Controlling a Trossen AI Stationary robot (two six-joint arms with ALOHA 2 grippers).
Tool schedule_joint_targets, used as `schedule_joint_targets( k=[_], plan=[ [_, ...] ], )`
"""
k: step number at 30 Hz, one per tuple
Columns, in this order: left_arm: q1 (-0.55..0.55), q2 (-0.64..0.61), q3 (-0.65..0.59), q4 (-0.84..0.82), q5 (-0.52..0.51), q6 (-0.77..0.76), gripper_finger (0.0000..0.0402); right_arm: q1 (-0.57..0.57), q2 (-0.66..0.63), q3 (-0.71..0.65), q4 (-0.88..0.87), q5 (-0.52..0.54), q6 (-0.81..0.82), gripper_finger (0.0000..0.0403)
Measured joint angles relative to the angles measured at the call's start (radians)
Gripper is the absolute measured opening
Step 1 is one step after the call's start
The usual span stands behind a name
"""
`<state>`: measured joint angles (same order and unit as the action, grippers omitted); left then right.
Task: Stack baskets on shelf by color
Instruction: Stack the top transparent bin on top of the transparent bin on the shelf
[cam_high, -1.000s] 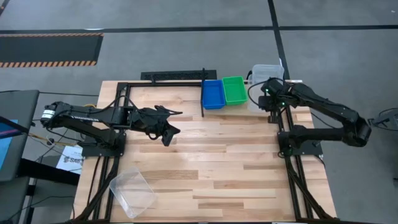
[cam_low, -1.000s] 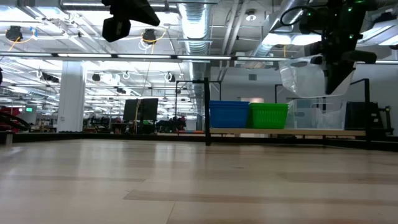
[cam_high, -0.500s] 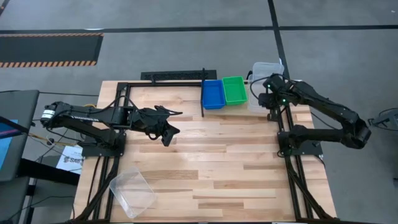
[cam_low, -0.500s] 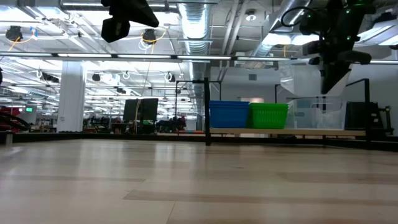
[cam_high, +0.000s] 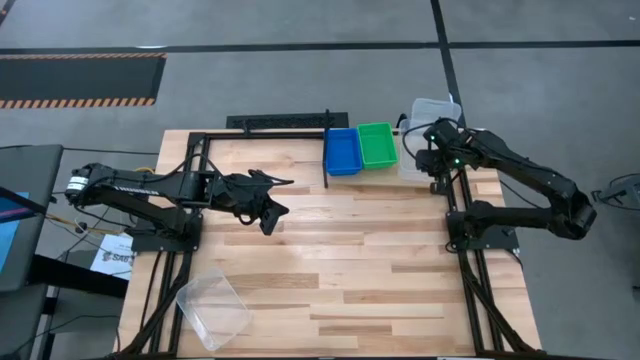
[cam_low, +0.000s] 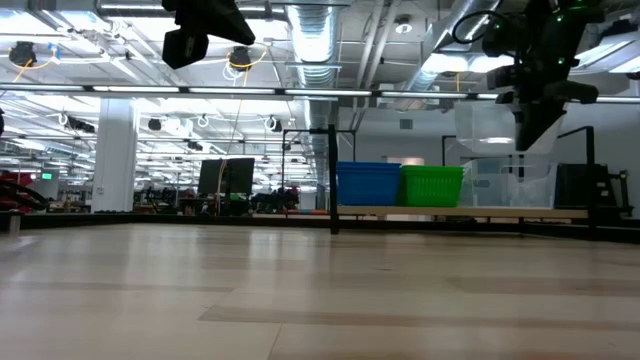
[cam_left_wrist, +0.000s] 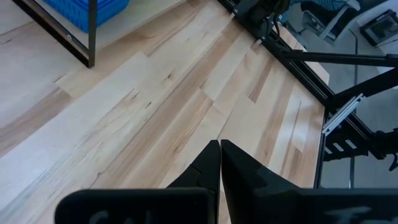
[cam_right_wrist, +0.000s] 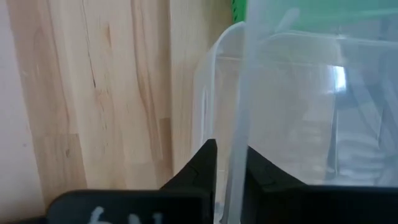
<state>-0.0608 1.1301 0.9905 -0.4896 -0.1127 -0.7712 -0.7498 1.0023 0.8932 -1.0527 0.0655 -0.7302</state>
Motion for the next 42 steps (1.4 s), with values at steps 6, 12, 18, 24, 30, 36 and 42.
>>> schedule_joint_targets(
  k=[6, 12, 18, 24, 30, 36, 42],
  plan=[
    [0.0, 0.0, 0.0, 0.0, 0.0, 0.0, 0.0, 0.0, 0.0, 0.0, 0.032, 0.008, -0.013, 0.0055],
    [0.0, 0.0, 0.0, 0.0, 0.0, 0.0, 0.0, 0.0, 0.0, 0.0, 0.047, 0.008, -0.041, 0.0058],
    [0.0, 0.0, 0.0, 0.0, 0.0, 0.0, 0.0, 0.001, 0.0, 0.0, 0.041, 0.008, -0.086, 0.0083],
    [0.0, 0.0, 0.0, 0.001, -0.005, 0.001, 0.0, 0.001, 0.0, 0.0, 0.042, 0.013, -0.093, 0.0124],
    [0.0, 0.0, 0.0, 0.001, -0.008, 0.001, 0.0, 0.001, 0.0, 0.001, 0.045, 0.019, -0.077, 0.0154],
    [0.0, 0.0, 0.0, 0.001, -0.008, 0.0, 0.0, 0.003, 0.0, 0.059, 0.035, 0.019, -0.004, 0.0167],
    [0.0, 0.0, 0.0, 0.002, -0.022, -0.016, 0.0, 0.003, 0.0, 0.17, 0.226, 0.113, 0.319, 0.016]
  ],
)
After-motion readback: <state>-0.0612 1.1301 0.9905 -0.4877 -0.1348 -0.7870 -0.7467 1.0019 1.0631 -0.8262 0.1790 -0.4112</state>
